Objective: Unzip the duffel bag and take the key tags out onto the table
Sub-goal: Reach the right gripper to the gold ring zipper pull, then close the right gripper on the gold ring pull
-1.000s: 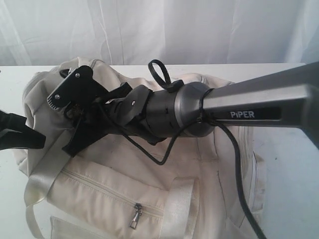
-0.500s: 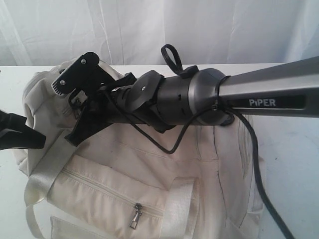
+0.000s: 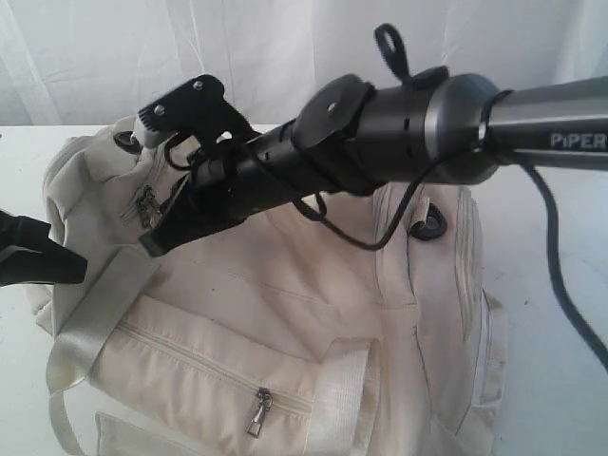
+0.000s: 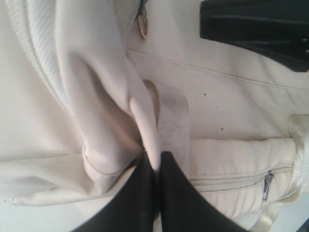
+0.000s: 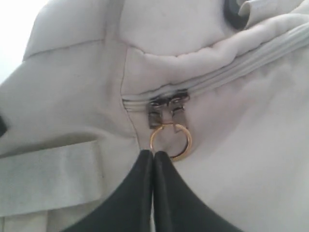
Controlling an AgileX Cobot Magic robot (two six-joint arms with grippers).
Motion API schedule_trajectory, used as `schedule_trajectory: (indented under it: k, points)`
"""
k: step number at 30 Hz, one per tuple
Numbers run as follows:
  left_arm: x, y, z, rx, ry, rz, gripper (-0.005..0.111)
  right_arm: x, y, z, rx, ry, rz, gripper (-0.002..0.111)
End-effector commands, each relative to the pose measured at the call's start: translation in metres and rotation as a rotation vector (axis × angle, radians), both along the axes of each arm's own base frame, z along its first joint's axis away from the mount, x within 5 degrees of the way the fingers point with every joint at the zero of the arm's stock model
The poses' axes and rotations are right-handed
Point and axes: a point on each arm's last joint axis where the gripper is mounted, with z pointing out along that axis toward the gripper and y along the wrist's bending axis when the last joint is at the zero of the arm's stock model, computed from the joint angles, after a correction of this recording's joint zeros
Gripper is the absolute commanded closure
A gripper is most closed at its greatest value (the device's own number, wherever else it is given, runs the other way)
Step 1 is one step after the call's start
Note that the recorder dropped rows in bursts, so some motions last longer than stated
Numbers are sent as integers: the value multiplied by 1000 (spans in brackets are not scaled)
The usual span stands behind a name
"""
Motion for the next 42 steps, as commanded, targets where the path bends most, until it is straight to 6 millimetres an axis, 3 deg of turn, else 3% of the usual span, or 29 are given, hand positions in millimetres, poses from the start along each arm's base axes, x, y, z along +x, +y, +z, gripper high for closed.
schedule_trajectory:
  k: [1,5,10,12,13,15,16,18,24,36,42]
  points:
    - [-3,-9,14,-139,-4,5,107,18,-15,21,-34,121,81,108]
    - [-3,-9,14,-140,-6,4,107,28,-6,26,-132,181,182,108]
    - [-3,-9,14,-140,-6,4,107,39,6,16,-143,171,166,108]
    - [-3,-9,14,-140,-6,4,107,40,6,15,-145,165,166,102]
    - [-3,-9,14,-140,-6,4,107,40,6,14,-147,155,175,97]
    - [-4,-9,14,-144,-2,-1,107,40,6,13,-151,133,195,76]
    - [-4,-9,14,-144,-2,-1,107,41,7,12,-152,113,205,59]
    - [-4,-9,14,-144,-2,-1,107,40,12,5,-170,34,275,45]
    - [-4,-9,14,-146,1,-4,107,37,39,-13,-155,-144,270,45]
    - [-4,-10,15,-149,0,-5,107,41,38,-18,-197,-187,267,45]
    - [-4,-10,15,-148,-1,-7,107,39,38,-29,-229,-145,304,61]
